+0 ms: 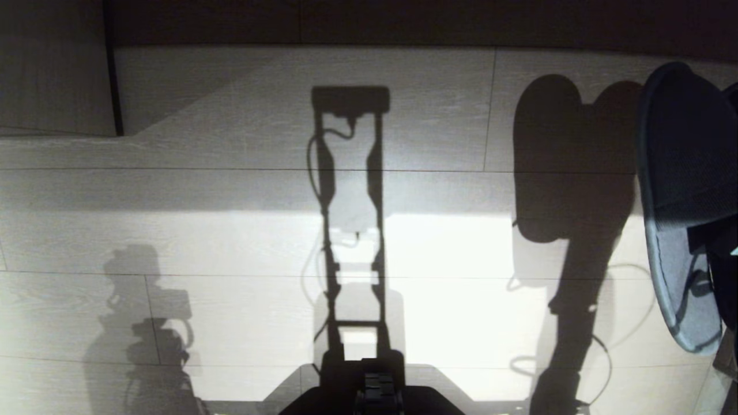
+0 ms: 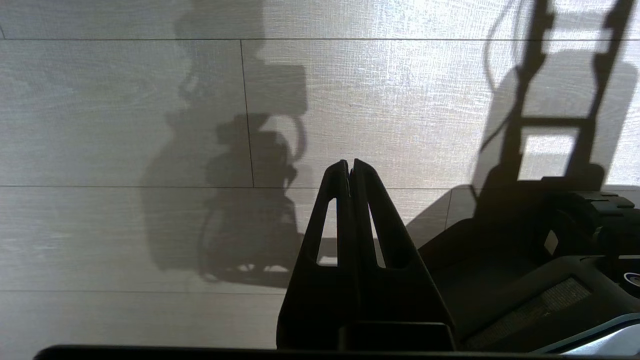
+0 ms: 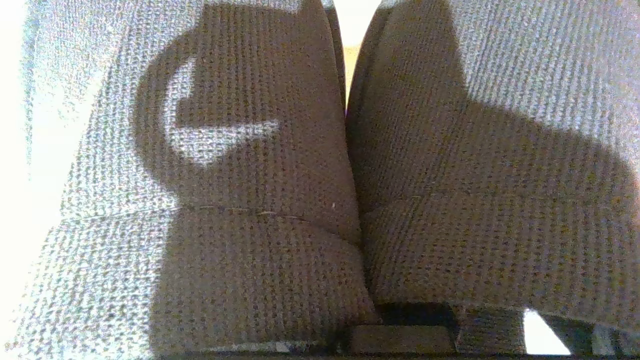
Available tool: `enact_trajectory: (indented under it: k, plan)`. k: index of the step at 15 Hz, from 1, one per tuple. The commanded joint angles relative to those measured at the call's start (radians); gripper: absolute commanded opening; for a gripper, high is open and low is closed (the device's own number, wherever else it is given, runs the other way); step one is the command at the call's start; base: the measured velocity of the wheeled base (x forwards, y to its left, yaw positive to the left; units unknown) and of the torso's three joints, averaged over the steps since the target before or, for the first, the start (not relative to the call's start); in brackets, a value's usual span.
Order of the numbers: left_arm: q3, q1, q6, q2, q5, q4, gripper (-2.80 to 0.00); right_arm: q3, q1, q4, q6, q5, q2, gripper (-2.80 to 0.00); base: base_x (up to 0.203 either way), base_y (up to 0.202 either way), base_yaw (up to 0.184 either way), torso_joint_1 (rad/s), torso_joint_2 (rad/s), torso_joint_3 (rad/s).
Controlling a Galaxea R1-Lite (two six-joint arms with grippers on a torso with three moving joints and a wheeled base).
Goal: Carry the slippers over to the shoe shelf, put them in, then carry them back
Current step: Place the slippers into the shoe cabinet
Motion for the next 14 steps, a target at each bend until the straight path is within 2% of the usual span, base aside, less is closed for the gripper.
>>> enact_trajectory:
  k: [1,4,6,12,14]
  plan:
    - [0.000,0.000,-0.001,0.000,0.000,-0.001,-2.80,0.080,0.000,0.070,-0.002,0.010,-0.185,-2.80,0.000,0.000,0.000,0.000,0.00,0.000]
    - [0.000,0.000,-0.001,0.000,0.000,-0.001,-2.80,0.143,-0.007,0.242,-0.003,0.029,-0.320,-2.80,0.000,0.000,0.000,0.000,0.00,0.000]
    - [0.000,0.000,-0.001,0.000,0.000,-0.001,-2.80,0.159,-0.017,0.295,-0.003,0.041,-0.369,-2.80,0.000,0.000,0.000,0.000,0.00,0.000]
    - [0.000,0.000,-0.001,0.000,0.000,-0.001,-2.80,0.282,-0.043,0.553,-0.006,0.092,-0.698,-2.80,0.000,0.000,0.000,0.000,0.00,0.000]
    - [0.000,0.000,-0.001,0.000,0.000,-0.001,-2.80,0.347,-0.041,0.591,-0.008,0.095,-0.772,-2.80,0.000,0.000,0.000,0.000,0.00,0.000]
